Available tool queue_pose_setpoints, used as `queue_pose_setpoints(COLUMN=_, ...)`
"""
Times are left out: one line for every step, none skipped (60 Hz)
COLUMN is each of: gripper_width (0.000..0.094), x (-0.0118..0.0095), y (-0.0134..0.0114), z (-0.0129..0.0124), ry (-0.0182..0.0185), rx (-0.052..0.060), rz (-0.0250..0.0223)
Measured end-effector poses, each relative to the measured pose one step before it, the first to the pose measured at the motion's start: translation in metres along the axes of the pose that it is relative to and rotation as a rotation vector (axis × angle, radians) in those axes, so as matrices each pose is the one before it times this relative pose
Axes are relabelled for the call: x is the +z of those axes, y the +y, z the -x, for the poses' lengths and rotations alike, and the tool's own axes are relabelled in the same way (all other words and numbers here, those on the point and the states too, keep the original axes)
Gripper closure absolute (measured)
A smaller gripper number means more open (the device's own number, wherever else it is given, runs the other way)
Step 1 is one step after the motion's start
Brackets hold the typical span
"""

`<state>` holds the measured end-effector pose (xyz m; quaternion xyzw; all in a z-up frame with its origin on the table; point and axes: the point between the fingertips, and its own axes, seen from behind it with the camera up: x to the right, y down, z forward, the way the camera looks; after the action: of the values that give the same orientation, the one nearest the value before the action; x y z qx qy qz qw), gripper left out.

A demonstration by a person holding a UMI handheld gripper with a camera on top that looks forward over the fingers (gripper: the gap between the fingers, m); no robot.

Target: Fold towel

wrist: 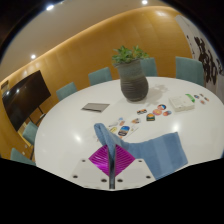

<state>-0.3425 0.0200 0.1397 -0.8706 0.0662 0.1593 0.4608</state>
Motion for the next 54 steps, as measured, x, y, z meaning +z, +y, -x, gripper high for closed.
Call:
queue_pose_setpoints(gripper_width=0.0884, x=-0.00153, y=-0.00288, z=-0.0081, ry=0.01031, rx=0.0067, rz=-0.00334)
queue_pose_setpoints(gripper_width=0.0885, x=-0.00138, y=-0.00242, z=-0.00914, ry=0.01187, rx=0.007, rz=-0.00167)
queue_pose_setpoints(gripper_width=0.0885, x=-0.00034, y=-0.00143, z=-0.00993, ry=0.0135, rx=0.0065, rz=-0.00026)
queue_pose_setpoints(gripper_width=0.0884, x=0.00069, y=-0.0004, z=-0.01124, ry=0.0158, rx=0.0047, rz=0.00082)
queue_pose_setpoints(gripper_width=0.0883, x=0.00089, y=0.00018, z=-0.01265, ry=0.02049, rx=0.0018, rz=0.00269)
queue_pose_setpoints(gripper_width=0.0884, x=0.00151, y=0.00125, z=-0.01345, ry=0.02475, rx=0.0002, rz=0.00431)
queue_pose_setpoints(gripper_width=0.0884, x=0.002, y=0.0018, z=-0.01364, ry=0.02521, rx=-0.0012, rz=0.00533)
queue_pose_setpoints(gripper_width=0.0883, x=0.00314, y=0.00348, z=-0.01757, ry=0.021, rx=-0.0056, rz=0.0042)
queue_pose_setpoints(gripper_width=0.0883, x=0.00353, y=0.00125, z=-0.01029, ry=0.02718, rx=-0.002, rz=0.00603)
queue_pose_setpoints(gripper_width=0.0882, x=0.00346, y=0.00234, z=-0.01304, ry=0.02477, rx=-0.0042, rz=0.00394)
queue_pose_setpoints(gripper_width=0.0882, x=0.00325, y=0.00212, z=-0.01253, ry=0.02384, rx=-0.0037, rz=0.00199)
queue_pose_setpoints(gripper_width=0.088, x=0.00375, y=0.00252, z=-0.01219, ry=0.02302, rx=-0.004, rz=0.00338)
queue_pose_setpoints(gripper_width=0.088, x=0.00381, y=0.00358, z=-0.01125, ry=0.02148, rx=-0.0055, rz=0.00655)
queue_pose_setpoints(gripper_width=0.0876, x=0.00351, y=0.0037, z=-0.01072, ry=0.02048, rx=-0.0057, rz=0.00891)
queue_pose_setpoints(gripper_width=0.0871, x=0.0035, y=0.00352, z=-0.01009, ry=0.01869, rx=-0.0044, rz=0.00823)
queue_pose_setpoints(gripper_width=0.0863, x=0.00312, y=0.00288, z=-0.00943, ry=0.0171, rx=-0.0028, rz=0.00584)
queue_pose_setpoints(gripper_width=0.084, x=0.00295, y=0.00237, z=-0.00905, ry=0.01673, rx=-0.0013, rz=0.00449)
queue_pose_setpoints(gripper_width=0.0802, x=0.00122, y=0.00265, z=-0.01238, ry=0.01066, rx=-0.0056, rz=0.00464)
queue_pose_setpoints(gripper_width=0.0758, x=0.00244, y=0.00159, z=-0.00727, ry=0.01729, rx=-0.0036, rz=0.00218)
queue_pose_setpoints(gripper_width=0.0688, x=0.00147, y=0.00105, z=-0.00693, ry=0.01599, rx=-0.0055, rz=0.00036)
queue_pose_setpoints(gripper_width=0.0637, x=0.00343, y=0.0019, z=-0.00621, ry=0.01298, rx=-0.0062, rz=-0.00295)
queue_pose_setpoints(gripper_width=0.0541, x=0.00012, y=0.0006, z=-0.00596, ry=0.01157, rx=-0.0088, rz=0.00085)
queue_pose_setpoints(gripper_width=0.0463, x=-0.00064, y=0.00077, z=-0.00561, ry=0.01182, rx=-0.0109, rz=0.00219)
queue_pose_setpoints(gripper_width=0.0386, x=-0.00185, y=0.0006, z=-0.0057, ry=0.01266, rx=-0.0121, rz=0.00241)
queue_pose_setpoints(gripper_width=0.0308, x=-0.00257, y=-0.00023, z=-0.00485, ry=0.01013, rx=-0.0121, rz=0.00029)
queue_pose_setpoints(gripper_width=0.0216, x=-0.00365, y=-0.00087, z=-0.00397, ry=0.00742, rx=-0.0116, rz=-0.00221)
queue_pose_setpoints(gripper_width=0.0111, x=-0.00464, y=-0.00164, z=-0.0034, ry=0.0057, rx=-0.0105, rz=-0.00541)
queue_pose_setpoints(gripper_width=0.0096, x=-0.00516, y=-0.00208, z=-0.00261, ry=0.00296, rx=-0.0097, rz=-0.00773)
queue_pose_setpoints(gripper_width=0.0049, x=-0.00626, y=-0.0022, z=-0.00219, ry=0.00207, rx=-0.0103, rz=-0.00872)
queue_pose_setpoints(gripper_width=0.0052, x=-0.00635, y=-0.00247, z=-0.00192, ry=-0.00018, rx=-0.0116, rz=-0.00978)
queue_pose_setpoints(gripper_width=0.0068, x=-0.00849, y=-0.00288, z=-0.00242, ry=-0.00266, rx=-0.0106, rz=-0.00593)
queue_pose_setpoints(gripper_width=0.0077, x=-0.00756, y=-0.00195, z=-0.00124, ry=0.00282, rx=-0.0095, rz=-0.00727)
queue_pose_setpoints(gripper_width=0.0075, x=-0.00753, y=-0.00161, z=-0.00202, ry=0.00446, rx=-0.0087, rz=-0.00673)
queue_pose_setpoints(gripper_width=0.0071, x=-0.01049, y=-0.00157, z=-0.00213, ry=0.00356, rx=-0.0092, rz=-0.00586)
queue_pose_setpoints(gripper_width=0.0066, x=-0.00883, y=-0.00155, z=-0.00179, ry=0.00284, rx=-0.0091, rz=-0.00608)
queue_pose_setpoints(gripper_width=0.0061, x=-0.00927, y=-0.00153, z=-0.00145, ry=0.00163, rx=-0.0087, rz=-0.0058)
queue_pose_setpoints(gripper_width=0.0062, x=-0.00978, y=-0.00127, z=-0.00117, ry=0.00066, rx=-0.0072, rz=-0.00449)
queue_pose_setpoints(gripper_width=0.0064, x=-0.01022, y=-0.00087, z=-0.00177, ry=0.00245, rx=-0.0051, rz=-0.00273)
queue_pose_setpoints(gripper_width=0.0067, x=-0.01018, y=-0.00065, z=-0.00138, ry=0.00251, rx=-0.0038, rz=-0.00164)
queue_pose_setpoints(gripper_width=0.0064, x=-0.01032, y=-0.00016, z=-0.00147, ry=0.00261, rx=-0.003, rz=-0.00147)
queue_pose_setpoints(gripper_width=0.0065, x=-0.01044, y=0.00005, z=-0.0015, ry=0.00221, rx=-0.0022, rz=-0.00114)
queue_pose_setpoints(gripper_width=0.0066, x=-0.01049, y=0.00017, z=-0.00131, ry=0.00151, rx=-0.0006, rz=-0.001)
queue_pose_setpoints(gripper_width=0.0064, x=-0.01052, y=0.00007, z=-0.00081, ry=-0.00002, rx=0.0004, rz=-0.00228)
queue_pose_setpoints(gripper_width=0.0062, x=-0.00996, y=-0.00023, z=-0.00047, ry=-0.00151, rx=0.0005, rz=-0.00371)
queue_pose_setpoints(gripper_width=0.006, x=-0.00922, y=-0.00095, z=-0.00226, ry=-0.00269, rx=-0.0013, rz=-0.00155)
queue_pose_setpoints(gripper_width=0.007, x=-0.00946, y=0.00048, z=0.0002, ry=0.00037, rx=0.0007, rz=-0.00325)
queue_pose_setpoints(gripper_width=0.0068, x=-0.00952, y=0.00062, z=-0.0007, ry=0.00102, rx=0.0011, rz=-0.00136)
queue_pose_setpoints(gripper_width=0.0072, x=-0.00945, y=0.00108, z=-0.00103, ry=0.00067, rx=0.0012, rz=-0.00105)
queue_pose_setpoints(gripper_width=0.007, x=-0.00919, y=0.00091, z=-0.001, ry=0.00041, rx=0.001, rz=-0.00075)
queue_pose_setpoints(gripper_width=0.0071, x=-0.00851, y=0.00087, z=-0.00101, ry=0.00121, rx=0.0007, rz=-0.00067)
queue_pose_setpoints(gripper_width=0.007, x=-0.00854, y=0.00086, z=-0.00121, ry=0.00121, rx=0.0017, rz=-0.00027)
queue_pose_setpoints(gripper_width=0.0069, x=-0.00793, y=0.00086, z=-0.00095, ry=-0.0001, rx=0.0023, rz=-0.00091)
queue_pose_setpoints(gripper_width=0.0068, x=-0.0079, y=0.0007, z=-0.00059, ry=-0.00172, rx=0.0012, rz=-0.00176)
queue_pose_setpoints(gripper_width=0.0069, x=-0.00744, y=0.00061, z=-0.0004, ry=-0.00242, rx=-0.0005, rz=-0.00279)
